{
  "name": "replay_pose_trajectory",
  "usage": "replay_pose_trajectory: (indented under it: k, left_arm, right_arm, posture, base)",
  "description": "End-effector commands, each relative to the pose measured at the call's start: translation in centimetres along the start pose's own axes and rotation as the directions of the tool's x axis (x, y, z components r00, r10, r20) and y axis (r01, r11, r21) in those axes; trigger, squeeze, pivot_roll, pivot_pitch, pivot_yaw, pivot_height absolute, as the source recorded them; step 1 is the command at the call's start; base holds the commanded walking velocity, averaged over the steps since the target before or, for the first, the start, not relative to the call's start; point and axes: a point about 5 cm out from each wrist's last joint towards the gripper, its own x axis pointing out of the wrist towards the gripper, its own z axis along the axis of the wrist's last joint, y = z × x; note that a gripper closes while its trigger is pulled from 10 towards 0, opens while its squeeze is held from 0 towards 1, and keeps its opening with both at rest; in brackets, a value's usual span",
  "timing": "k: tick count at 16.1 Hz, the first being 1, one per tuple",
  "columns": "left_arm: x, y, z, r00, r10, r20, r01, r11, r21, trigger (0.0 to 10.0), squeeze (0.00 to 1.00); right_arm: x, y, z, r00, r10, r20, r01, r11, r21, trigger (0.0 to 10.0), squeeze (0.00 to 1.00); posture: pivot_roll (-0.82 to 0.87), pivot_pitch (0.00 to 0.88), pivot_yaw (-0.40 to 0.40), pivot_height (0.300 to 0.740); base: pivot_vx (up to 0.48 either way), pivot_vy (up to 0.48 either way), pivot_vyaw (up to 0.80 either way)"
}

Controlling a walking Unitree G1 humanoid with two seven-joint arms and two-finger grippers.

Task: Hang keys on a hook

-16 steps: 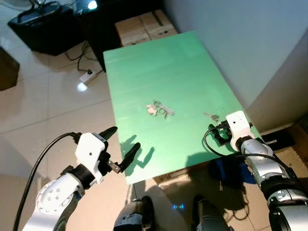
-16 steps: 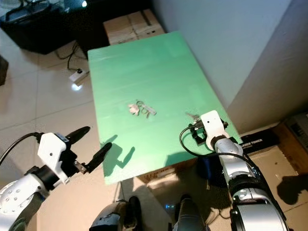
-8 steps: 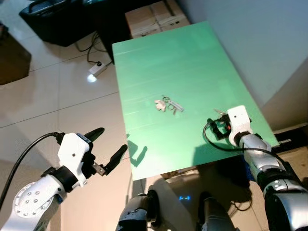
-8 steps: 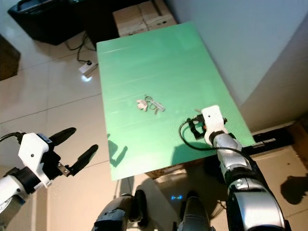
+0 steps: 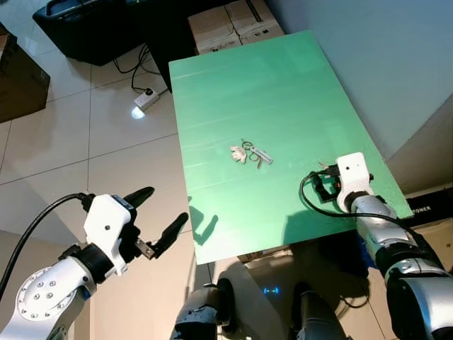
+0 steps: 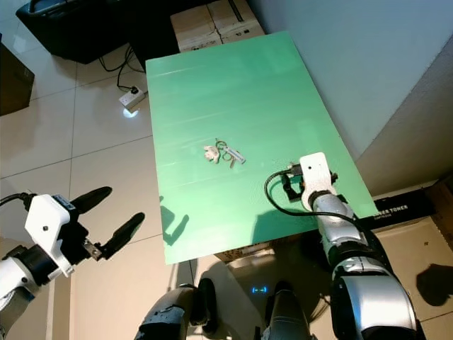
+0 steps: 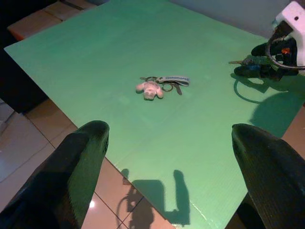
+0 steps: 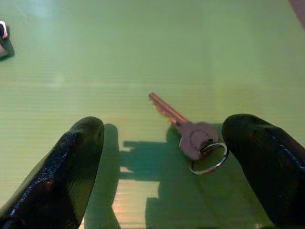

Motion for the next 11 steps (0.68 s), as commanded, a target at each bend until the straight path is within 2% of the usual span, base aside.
replay_pose_trajectory:
  k: [1,3,8,11]
  left_arm:
    - [-0.3,0.3,0.0,1.0,0.0,-0.019,0.0,1.0,0.013,10.0,0.0]
    - [0.1,0.2,-0.1,1.0,-0.012,-0.019,0.012,1.0,0.012,10.0,0.0]
    - [0.4,0.1,-0.2,1.0,-0.019,-0.014,0.019,1.0,-0.001,10.0,0.0]
    - [0.4,0.1,-0.2,1.0,-0.016,-0.01,0.016,1.0,0.004,10.0,0.0]
  right_arm:
    - [0.2,0.8,-0.3,1.0,0.013,-0.028,-0.013,1.0,0.004,10.0,0.0]
    - [0.2,1.1,-0.3,1.0,0.004,-0.029,-0.004,1.0,0.006,10.0,0.0]
    - [0.1,1.7,-1.1,0.991,-0.116,-0.065,0.118,0.993,0.023,10.0,0.0]
    - [0.1,2.6,-0.9,0.993,-0.119,-0.027,0.12,0.992,0.029,10.0,0.0]
  posture:
    - [0.21,0.289,0.19,0.74]
    - [0.21,0.289,0.187,0.74]
    - [0.19,0.287,0.19,0.74]
    - [0.19,0.287,0.193,0.74]
  base:
    - [0.0,0.0,0.0]
    - [0.0,0.0,0.0]
    - [0.0,0.0,0.0]
    - [0.0,0.0,0.0]
